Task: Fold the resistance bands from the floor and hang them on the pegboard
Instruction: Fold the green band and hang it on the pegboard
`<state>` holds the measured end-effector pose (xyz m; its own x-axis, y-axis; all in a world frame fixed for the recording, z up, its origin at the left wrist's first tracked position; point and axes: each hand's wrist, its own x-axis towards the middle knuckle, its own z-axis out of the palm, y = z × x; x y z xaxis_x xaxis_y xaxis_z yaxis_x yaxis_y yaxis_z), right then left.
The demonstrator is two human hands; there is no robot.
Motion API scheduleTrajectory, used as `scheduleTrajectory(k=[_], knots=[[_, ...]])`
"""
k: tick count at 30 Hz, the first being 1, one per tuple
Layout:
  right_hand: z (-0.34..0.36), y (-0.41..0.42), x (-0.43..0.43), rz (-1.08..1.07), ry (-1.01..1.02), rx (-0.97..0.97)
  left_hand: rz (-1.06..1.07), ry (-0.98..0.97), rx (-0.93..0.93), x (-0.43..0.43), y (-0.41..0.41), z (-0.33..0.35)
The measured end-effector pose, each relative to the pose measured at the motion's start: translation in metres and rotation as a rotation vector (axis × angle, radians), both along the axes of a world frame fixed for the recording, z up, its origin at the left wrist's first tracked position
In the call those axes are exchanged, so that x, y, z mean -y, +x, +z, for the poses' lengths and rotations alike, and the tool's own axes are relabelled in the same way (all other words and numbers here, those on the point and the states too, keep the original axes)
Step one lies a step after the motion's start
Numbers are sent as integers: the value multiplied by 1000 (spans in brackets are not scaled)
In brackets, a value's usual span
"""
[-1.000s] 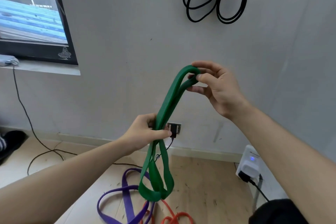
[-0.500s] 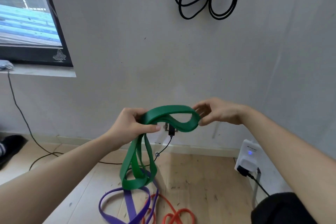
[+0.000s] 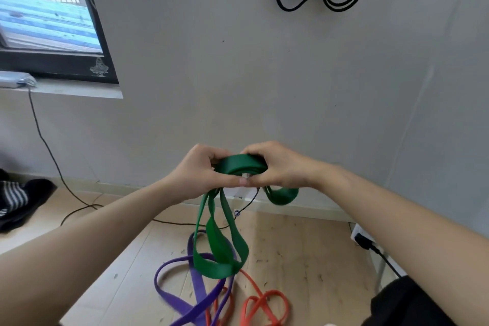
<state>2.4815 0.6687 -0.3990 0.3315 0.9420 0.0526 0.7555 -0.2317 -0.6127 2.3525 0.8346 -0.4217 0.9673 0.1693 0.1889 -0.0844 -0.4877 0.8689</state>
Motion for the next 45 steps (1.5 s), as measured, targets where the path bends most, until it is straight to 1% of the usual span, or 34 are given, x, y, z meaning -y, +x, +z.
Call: scheduleTrajectory(k=[4,6,10,12,15,18,21,28,33,36,38,41,44,45], knots=[[23,1,7,18,16,-1,-56,32,-69,-2,-1,-3],[33,-2,8,42,17,5,-96,12,-96,1,-2,-5],[48,-4,7,55,-3,176,-95,-3,-91,5,3,-6],[54,-2,8,56,3,193,-106,-4,-87,5,4,-5],[57,2,11,45,46,183,-102,-69,-88,5,5,-6],[55,5,13,33,103,156,-114,-168,-98,8,8,-8],[54,7,15,2,176,83,-151,-260,-123,13,10,-8],[60,10,26,-123,424,-69,-177,-300,-135,25,14,-8],[62,22,40,-196,478,-165,-123,-288,-64,20,12,1],[60,28,50,-216,427,-198,-74,-235,-67,13,10,7],[56,31,56,-197,342,-218,-42,-212,-81,6,9,9],[46,38,64,-172,138,-235,8,-216,-77,-1,6,11],[33,32,61,-115,-149,-154,26,-224,-43,0,5,14],[27,26,56,-78,-217,-147,24,-228,-40,2,5,15]])
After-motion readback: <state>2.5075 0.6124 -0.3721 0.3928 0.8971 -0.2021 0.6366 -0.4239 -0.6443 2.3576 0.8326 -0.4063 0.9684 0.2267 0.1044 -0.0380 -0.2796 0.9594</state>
